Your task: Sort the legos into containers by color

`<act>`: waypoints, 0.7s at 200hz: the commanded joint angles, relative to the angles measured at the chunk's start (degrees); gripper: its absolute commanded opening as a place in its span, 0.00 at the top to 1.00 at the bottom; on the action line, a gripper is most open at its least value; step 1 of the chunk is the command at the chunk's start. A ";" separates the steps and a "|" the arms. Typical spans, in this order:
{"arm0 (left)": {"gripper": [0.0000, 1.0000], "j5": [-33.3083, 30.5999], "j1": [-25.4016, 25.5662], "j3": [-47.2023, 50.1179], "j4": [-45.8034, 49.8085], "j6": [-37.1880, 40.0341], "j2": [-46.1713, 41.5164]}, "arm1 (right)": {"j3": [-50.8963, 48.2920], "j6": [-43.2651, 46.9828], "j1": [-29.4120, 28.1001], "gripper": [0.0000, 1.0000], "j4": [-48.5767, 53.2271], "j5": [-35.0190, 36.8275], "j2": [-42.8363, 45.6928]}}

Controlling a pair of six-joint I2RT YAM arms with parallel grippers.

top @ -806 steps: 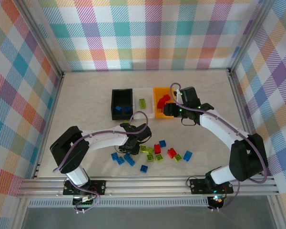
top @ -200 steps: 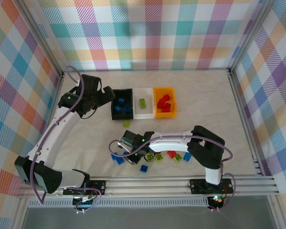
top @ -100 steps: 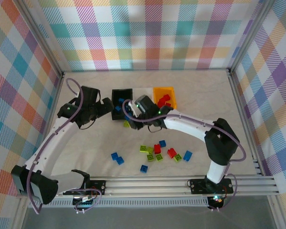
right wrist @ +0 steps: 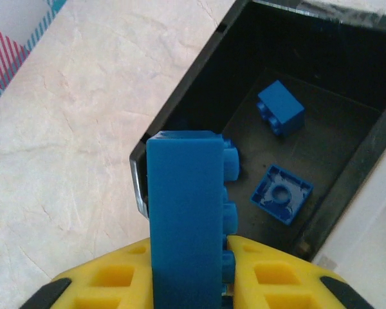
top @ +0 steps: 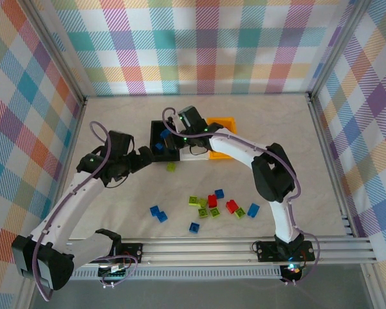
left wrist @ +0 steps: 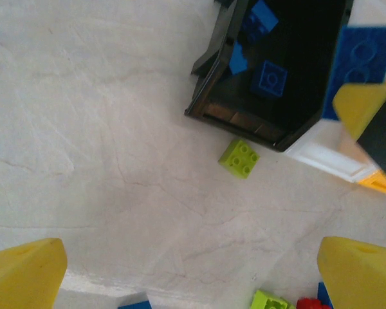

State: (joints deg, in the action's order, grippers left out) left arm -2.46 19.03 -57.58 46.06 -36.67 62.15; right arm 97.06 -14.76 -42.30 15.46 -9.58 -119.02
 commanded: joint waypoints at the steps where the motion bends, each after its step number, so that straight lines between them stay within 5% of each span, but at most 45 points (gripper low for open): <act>1: 0.00 1.66 1.51 1.98 -1.05 -0.66 -0.79 | 2.31 -1.86 1.06 0.65 -1.13 -3.00 0.13; 37: 0.00 -0.69 6.90 2.65 0.59 -0.73 0.30 | 0.07 -2.46 1.97 0.53 -2.56 -3.62 2.69; 91: 0.00 -4.27 15.21 3.37 7.17 -1.11 -0.40 | -5.77 -2.94 2.36 0.51 -2.68 -3.36 7.06; 140: 0.18 -2.04 26.03 9.42 7.76 -6.29 2.27 | -21.08 -4.13 2.32 0.48 -5.15 -2.21 18.65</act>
State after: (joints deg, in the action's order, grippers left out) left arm -5.34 41.21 -51.35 51.16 -39.81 62.94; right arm 81.45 -17.82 -40.07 12.73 -11.62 -106.61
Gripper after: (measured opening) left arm 0.856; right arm 0.516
